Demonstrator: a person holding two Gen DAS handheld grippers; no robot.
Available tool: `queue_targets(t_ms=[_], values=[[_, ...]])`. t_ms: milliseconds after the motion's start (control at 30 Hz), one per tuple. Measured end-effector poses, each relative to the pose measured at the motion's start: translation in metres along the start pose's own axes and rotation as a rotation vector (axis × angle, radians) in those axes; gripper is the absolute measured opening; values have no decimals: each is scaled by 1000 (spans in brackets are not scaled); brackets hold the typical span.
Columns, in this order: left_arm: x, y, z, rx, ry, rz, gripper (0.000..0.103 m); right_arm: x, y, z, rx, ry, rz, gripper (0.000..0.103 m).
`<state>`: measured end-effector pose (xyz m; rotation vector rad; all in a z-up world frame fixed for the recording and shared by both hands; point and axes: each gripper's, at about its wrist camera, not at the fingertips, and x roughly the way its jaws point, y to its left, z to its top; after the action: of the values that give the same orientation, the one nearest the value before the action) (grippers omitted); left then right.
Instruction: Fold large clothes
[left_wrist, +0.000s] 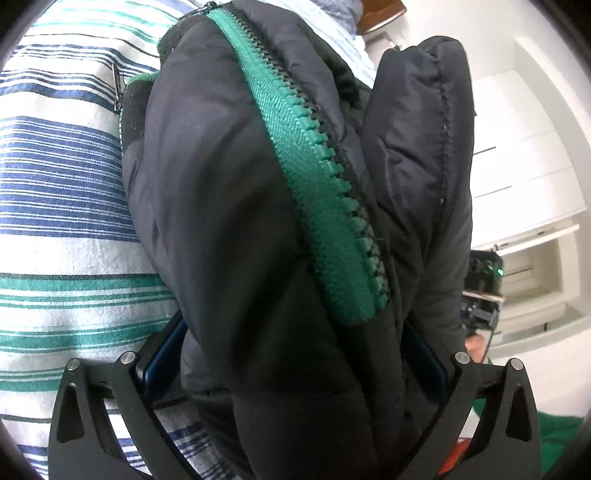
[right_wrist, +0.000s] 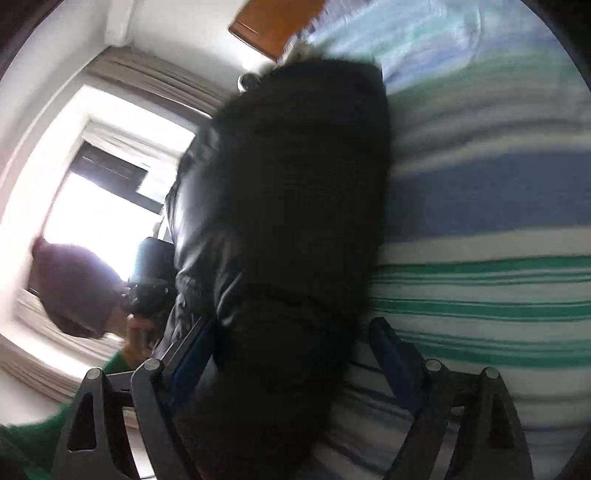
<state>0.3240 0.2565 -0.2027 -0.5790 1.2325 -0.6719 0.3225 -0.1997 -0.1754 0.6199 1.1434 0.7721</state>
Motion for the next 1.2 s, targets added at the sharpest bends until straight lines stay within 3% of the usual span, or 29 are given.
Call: queue_targets(t_ms=[133,233,367,500,633,767,933,1133,1200], values=[[19,-3,4,-7,-19,23,103,15,13,12,-38,-13,-53,85],[22,-10,3,-15,-55,71,100,19,36,13,-118,-41,-140,76],[3,-35,-17,38,-136,101,65,4,91,-10,-333,-105,-248,63],[-19,-59,-32,50,-210,73,61,-24,130,-19,-425,-166,-186,60],[-47,-99,-27,107,-295,47,61,-61,163,-3,-504,-236,-124,60],[-69,-141,14,184,-369,54,61,-80,186,43,-553,-296,-77,60],[-56,-168,100,228,-394,70,62,-85,184,110,-583,-337,-77,60],[5,-160,182,214,-342,124,62,-65,117,198,-530,-293,-83,60],[26,-146,201,201,-319,149,64,-52,85,211,-490,-259,-76,60]])
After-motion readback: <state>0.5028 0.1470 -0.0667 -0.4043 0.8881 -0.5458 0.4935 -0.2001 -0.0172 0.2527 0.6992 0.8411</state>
